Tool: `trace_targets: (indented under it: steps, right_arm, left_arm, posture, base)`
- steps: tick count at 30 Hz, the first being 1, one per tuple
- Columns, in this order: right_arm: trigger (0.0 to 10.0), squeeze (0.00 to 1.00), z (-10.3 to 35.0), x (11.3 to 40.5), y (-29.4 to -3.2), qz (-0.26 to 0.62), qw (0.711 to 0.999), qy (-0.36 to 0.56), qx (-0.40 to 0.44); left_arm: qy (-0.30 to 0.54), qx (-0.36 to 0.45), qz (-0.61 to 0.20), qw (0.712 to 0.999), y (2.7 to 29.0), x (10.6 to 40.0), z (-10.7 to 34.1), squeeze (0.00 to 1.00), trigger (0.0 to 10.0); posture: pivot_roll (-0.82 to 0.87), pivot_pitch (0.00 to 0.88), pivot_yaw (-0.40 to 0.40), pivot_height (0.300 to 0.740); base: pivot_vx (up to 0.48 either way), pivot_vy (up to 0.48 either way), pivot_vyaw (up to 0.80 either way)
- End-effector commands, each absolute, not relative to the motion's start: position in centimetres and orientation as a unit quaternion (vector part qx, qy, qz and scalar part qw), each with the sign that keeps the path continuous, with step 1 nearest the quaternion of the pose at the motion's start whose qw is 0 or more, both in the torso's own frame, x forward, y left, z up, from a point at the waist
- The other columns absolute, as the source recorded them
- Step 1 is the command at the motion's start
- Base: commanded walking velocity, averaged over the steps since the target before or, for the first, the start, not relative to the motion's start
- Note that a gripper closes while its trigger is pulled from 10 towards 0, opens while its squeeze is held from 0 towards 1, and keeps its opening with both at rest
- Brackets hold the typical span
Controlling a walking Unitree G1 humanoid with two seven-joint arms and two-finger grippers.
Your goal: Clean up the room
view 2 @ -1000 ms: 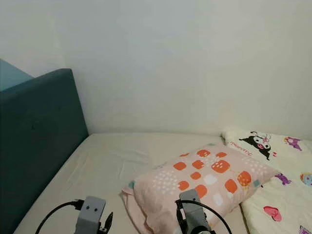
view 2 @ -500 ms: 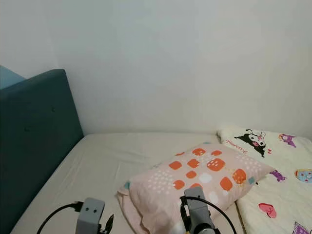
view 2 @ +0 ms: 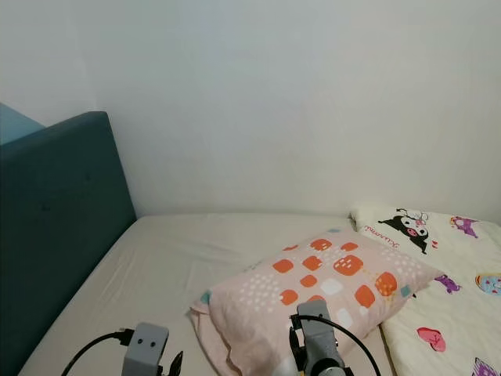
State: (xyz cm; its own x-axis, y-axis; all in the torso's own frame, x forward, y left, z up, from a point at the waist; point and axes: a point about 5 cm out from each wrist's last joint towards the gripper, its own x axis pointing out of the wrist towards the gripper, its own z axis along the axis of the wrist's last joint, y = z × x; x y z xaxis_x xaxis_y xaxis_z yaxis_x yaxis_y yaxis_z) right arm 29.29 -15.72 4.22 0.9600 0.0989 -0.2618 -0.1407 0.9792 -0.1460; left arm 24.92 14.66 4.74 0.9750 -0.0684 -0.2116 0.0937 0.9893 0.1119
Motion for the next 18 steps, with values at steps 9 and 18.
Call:
trace_targets:
  steps: [9, 18]
  right_arm:
    - [10.0, 0.0, 4.08, 28.98, -15.65, 0.06, 0.987, 0.13, -0.07]
    - [10.0, 0.0, 4.06, 28.94, -15.64, 0.059, 0.988, 0.129, -0.068]
  left_arm:
    - [0.114, 0.058, -0.046, 0.991, 14.61, 24.67, 4.44, 0.0, 10.0]
    - [0.113, 0.059, -0.049, 0.991, 14.58, 24.7, 4.52, 0.0, 10.0]
  posture:
    - [-0.07, 0.058, -0.015, 0.65]
    - [-0.07, 0.06, -0.008, 0.61]
  base:
    - [0.0, 0.0, 0.0]
    - [0.0, 0.0, 0.0]
